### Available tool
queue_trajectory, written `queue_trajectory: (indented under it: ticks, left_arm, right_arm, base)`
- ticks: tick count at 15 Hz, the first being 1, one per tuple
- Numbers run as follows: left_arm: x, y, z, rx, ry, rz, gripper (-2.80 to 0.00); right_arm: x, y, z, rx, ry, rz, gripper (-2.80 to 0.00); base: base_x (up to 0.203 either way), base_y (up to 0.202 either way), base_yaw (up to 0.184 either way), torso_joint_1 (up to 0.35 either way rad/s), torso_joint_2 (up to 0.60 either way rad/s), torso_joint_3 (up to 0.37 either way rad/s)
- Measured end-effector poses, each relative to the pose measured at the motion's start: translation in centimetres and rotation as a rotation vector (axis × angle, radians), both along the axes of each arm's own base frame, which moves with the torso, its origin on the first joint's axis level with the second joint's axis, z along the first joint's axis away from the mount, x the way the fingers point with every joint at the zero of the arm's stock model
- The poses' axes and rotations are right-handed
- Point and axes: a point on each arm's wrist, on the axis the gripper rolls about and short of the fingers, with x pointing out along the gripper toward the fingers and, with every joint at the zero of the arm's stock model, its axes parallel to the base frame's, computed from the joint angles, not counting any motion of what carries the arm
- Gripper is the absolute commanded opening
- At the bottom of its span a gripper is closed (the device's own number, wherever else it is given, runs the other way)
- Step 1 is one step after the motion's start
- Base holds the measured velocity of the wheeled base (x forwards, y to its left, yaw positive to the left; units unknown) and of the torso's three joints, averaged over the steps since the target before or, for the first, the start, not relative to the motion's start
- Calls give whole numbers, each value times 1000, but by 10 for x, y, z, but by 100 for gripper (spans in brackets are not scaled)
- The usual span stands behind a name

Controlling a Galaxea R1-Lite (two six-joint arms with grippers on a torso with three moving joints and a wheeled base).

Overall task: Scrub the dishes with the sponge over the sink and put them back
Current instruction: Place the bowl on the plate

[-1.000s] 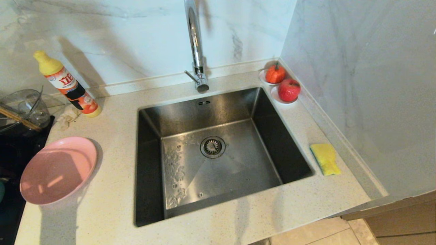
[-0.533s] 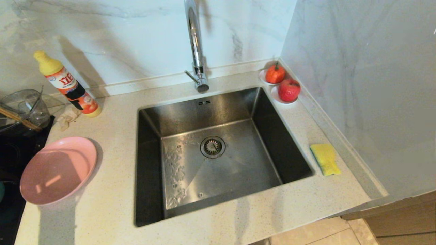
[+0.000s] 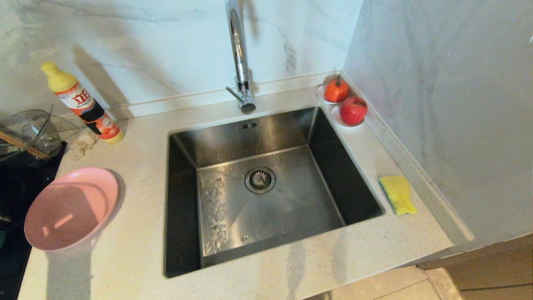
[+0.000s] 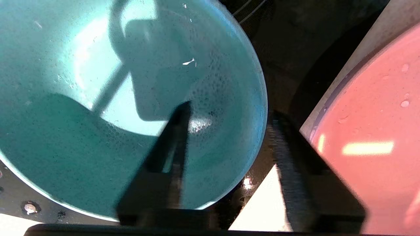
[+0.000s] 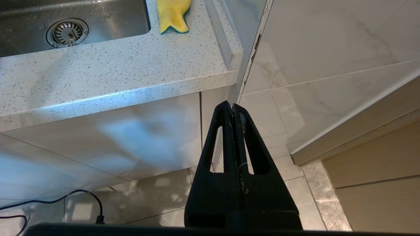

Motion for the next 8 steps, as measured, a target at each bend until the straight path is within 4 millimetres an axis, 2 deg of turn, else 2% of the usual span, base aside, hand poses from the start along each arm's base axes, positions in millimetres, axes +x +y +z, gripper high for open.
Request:
queue_trajectory:
  ticks: [4,8]
  left_arm:
    - [-3,-4,6,-12,8,2,-280]
    - [-12,-16,29,-19,6,-1,-280]
  right_arm:
    - [0,0,0,0,0,0,-280]
    - [0,0,0,0,0,0,-280]
  base:
    - [0,0,0,0,0,0]
    - [0,0,0,0,0,0]
